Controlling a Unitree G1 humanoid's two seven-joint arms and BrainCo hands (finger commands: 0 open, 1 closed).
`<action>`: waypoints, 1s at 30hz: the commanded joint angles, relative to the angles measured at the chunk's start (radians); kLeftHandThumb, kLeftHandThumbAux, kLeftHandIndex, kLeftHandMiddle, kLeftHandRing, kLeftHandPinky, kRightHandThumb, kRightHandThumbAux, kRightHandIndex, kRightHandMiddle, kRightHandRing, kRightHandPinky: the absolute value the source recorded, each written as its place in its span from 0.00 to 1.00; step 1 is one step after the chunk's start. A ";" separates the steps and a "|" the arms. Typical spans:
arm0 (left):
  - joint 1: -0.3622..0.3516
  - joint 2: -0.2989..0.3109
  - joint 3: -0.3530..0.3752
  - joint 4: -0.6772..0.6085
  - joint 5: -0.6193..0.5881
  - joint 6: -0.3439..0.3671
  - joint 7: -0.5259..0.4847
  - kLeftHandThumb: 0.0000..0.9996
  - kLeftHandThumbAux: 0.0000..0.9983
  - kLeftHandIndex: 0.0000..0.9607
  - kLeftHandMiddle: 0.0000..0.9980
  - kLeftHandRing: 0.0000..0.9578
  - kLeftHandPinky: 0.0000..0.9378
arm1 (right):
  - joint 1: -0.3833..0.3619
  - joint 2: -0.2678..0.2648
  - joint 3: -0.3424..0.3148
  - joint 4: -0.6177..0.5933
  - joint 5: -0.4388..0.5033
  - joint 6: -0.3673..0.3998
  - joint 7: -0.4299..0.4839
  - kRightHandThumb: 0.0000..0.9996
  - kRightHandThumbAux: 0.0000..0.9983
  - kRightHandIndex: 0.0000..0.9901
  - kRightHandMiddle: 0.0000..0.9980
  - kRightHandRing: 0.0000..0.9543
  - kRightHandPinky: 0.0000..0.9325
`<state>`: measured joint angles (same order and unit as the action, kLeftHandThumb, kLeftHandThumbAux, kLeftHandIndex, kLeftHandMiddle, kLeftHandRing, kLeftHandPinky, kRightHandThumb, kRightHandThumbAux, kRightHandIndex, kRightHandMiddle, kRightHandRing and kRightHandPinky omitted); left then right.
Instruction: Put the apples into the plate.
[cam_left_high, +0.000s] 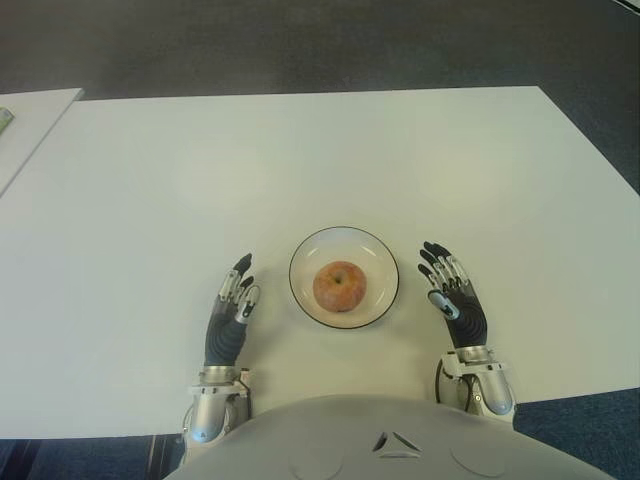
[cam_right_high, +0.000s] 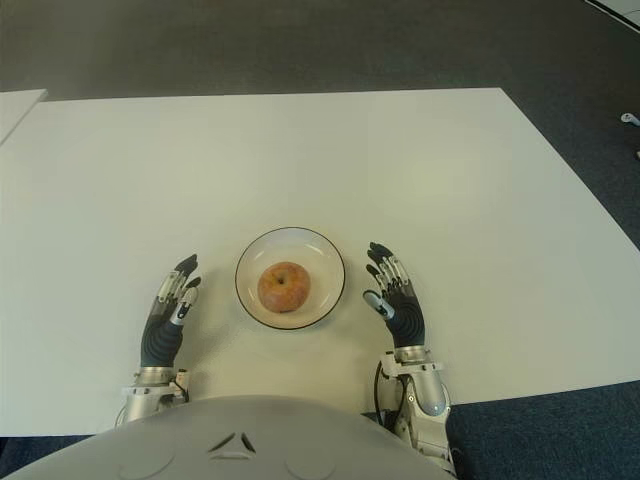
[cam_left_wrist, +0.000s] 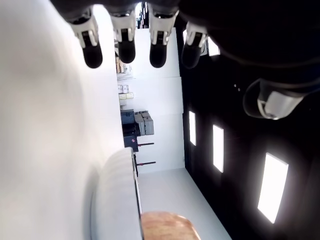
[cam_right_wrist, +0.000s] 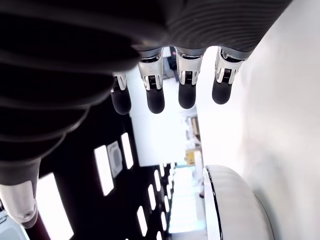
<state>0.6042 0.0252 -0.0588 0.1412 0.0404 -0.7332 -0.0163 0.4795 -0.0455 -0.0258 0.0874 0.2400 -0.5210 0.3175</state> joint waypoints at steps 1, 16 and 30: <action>0.012 -0.008 -0.012 0.045 -0.002 0.025 -0.010 0.01 0.35 0.14 0.10 0.08 0.13 | 0.071 -0.001 0.000 0.060 -0.008 0.099 -0.015 0.19 0.56 0.11 0.12 0.08 0.09; 0.028 -0.019 -0.019 0.024 -0.007 0.037 -0.007 0.00 0.36 0.11 0.10 0.08 0.13 | 0.076 -0.012 0.009 0.036 -0.029 0.119 -0.028 0.18 0.54 0.12 0.11 0.05 0.05; 0.035 -0.027 -0.024 0.012 -0.029 0.040 -0.020 0.01 0.37 0.11 0.11 0.10 0.14 | 0.080 -0.022 0.011 0.015 -0.060 0.131 -0.043 0.18 0.55 0.09 0.08 0.03 0.02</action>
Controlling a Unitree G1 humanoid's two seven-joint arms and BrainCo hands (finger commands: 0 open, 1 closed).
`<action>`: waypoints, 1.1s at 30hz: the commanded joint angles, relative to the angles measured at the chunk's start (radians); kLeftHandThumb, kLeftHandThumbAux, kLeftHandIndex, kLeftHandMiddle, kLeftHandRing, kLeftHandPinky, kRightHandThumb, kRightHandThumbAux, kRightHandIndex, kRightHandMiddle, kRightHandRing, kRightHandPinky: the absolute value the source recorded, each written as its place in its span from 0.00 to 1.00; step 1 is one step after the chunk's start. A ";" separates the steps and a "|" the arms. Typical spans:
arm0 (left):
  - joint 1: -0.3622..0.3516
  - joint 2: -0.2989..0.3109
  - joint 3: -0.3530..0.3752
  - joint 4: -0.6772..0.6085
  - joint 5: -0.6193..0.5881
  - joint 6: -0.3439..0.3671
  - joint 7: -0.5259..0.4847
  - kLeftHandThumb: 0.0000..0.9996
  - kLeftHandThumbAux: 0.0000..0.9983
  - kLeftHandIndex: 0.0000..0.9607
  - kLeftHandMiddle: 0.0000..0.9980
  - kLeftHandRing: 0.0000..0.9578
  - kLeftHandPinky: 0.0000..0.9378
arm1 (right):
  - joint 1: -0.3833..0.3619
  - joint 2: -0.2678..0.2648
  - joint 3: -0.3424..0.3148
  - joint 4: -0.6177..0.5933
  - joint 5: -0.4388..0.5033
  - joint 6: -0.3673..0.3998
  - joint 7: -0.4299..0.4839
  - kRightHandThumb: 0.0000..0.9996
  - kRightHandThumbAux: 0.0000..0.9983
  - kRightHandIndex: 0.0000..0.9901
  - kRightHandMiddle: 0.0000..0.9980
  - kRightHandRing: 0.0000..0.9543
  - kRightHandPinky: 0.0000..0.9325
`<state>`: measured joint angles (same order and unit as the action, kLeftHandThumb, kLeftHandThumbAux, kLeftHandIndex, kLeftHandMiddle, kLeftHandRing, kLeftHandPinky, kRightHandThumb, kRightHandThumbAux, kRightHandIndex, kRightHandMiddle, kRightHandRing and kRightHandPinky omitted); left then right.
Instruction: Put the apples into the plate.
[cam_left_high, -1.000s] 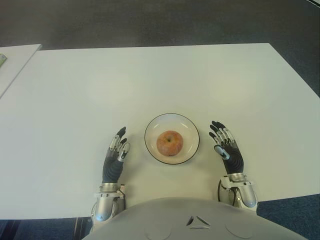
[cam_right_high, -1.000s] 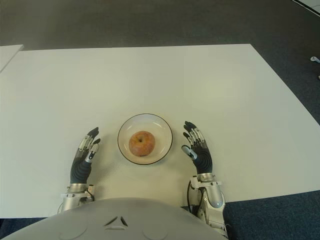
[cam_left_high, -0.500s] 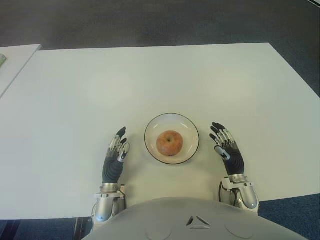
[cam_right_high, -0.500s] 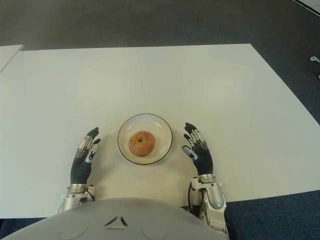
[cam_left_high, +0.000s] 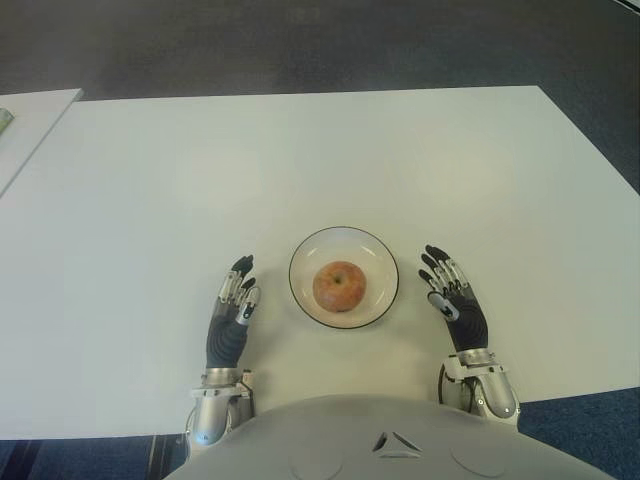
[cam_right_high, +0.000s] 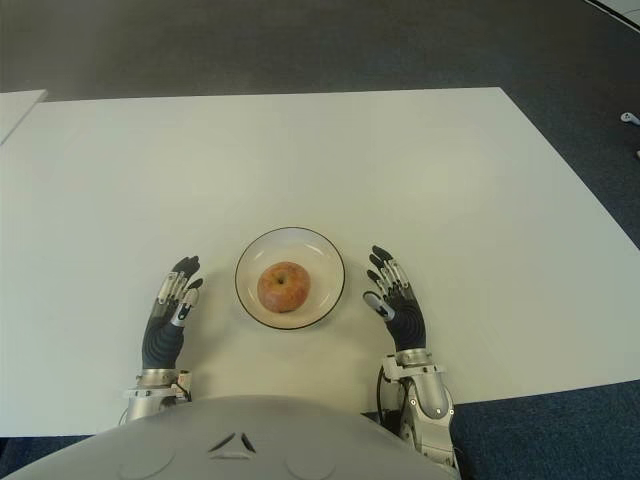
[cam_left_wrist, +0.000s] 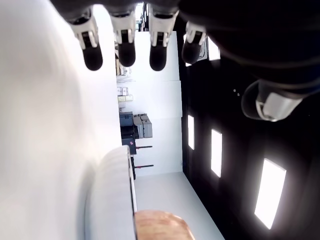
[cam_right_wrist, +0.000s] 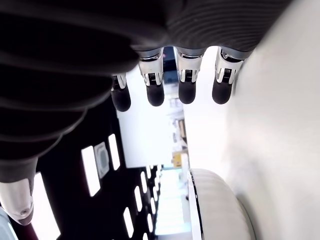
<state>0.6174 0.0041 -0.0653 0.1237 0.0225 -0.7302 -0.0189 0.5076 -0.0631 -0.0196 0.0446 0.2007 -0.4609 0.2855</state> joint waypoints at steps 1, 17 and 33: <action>0.022 -0.006 -0.018 0.030 -0.011 0.037 -0.018 0.01 0.37 0.11 0.11 0.10 0.14 | 0.052 -0.006 0.005 0.055 -0.023 0.073 -0.011 0.18 0.55 0.09 0.08 0.02 0.02; 0.056 -0.020 -0.002 -0.049 0.102 0.120 0.052 0.02 0.35 0.00 0.02 0.02 0.05 | 0.067 0.004 0.006 0.029 -0.065 0.069 -0.050 0.17 0.57 0.04 0.02 0.00 0.00; 0.088 -0.014 -0.005 -0.139 0.141 0.229 0.065 0.04 0.40 0.00 0.00 0.00 0.00 | 0.076 -0.030 0.011 -0.029 -0.127 0.150 -0.075 0.14 0.63 0.00 0.00 0.00 0.00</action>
<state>0.6839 -0.0148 -0.0630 -0.0119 0.1515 -0.5446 0.0393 0.5437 -0.0850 -0.0164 -0.0178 0.0990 -0.4049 0.2251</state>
